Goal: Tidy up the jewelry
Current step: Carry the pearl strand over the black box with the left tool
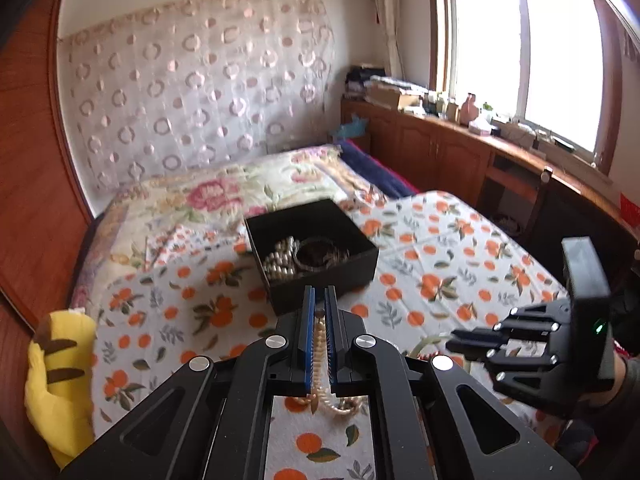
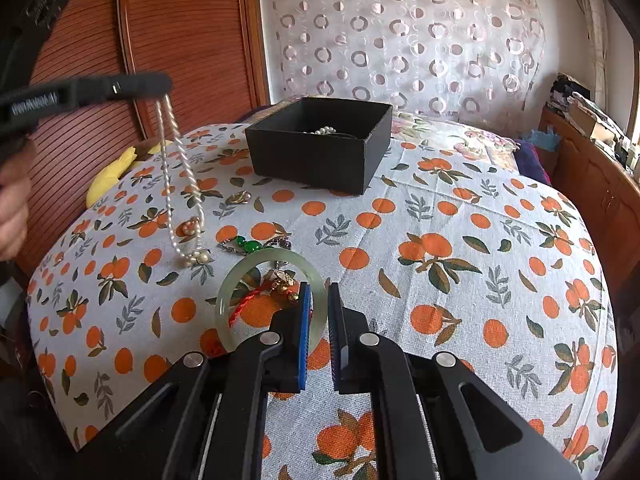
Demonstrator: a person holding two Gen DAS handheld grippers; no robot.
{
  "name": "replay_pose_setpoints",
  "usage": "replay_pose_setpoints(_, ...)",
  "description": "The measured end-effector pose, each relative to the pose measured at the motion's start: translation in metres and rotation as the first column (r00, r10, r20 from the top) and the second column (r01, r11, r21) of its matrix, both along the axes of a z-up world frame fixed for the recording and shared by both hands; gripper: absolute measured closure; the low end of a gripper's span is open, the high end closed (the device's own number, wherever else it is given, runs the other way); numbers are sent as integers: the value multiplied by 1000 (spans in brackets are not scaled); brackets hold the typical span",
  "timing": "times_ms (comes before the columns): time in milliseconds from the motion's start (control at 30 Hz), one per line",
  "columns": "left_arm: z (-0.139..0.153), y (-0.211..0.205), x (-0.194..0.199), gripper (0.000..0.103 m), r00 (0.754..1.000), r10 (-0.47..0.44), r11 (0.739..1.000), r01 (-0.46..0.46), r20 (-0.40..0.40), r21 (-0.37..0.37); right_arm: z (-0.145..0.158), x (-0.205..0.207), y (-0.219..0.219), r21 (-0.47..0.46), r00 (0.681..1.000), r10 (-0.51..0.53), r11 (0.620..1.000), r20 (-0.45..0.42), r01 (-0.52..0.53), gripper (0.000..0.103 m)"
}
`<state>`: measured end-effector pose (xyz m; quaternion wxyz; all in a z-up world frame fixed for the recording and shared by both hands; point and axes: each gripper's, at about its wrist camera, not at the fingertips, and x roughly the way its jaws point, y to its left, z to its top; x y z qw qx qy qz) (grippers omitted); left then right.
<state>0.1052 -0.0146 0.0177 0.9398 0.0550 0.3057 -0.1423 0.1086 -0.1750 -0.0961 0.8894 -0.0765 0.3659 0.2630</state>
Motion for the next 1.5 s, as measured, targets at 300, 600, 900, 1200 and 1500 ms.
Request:
replay_pose_setpoints(300, 25, 6, -2, 99, 998, 17, 1000, -16, 64, -21, 13, 2, -3, 23, 1000, -3, 1000, 30, 2, 93)
replay_pose_setpoints(600, 45, 6, 1, 99, 994, 31, 999, -30, 107, -11, 41, 12, -2, 13, 996, -5, 1000, 84, 4, 93)
replay_pose_setpoints(900, 56, 9, 9, 99, 991, 47, 999, -46, 124, -5, 59, 26, 2, 4, 993, -1, 1000, 114, 1, 93)
replay_pose_setpoints(1200, 75, 10, 16, 99, 987, 54, 999, -53, 151, -13, 74, 45, 11, -1, 992, 5, 1000, 129, -5, 93)
replay_pose_setpoints(1500, 101, 11, 34, 99, 980, 73, 997, -73, 185, -7, 86, 71, 21, -19, 988, -5, 1000, 152, 8, 93)
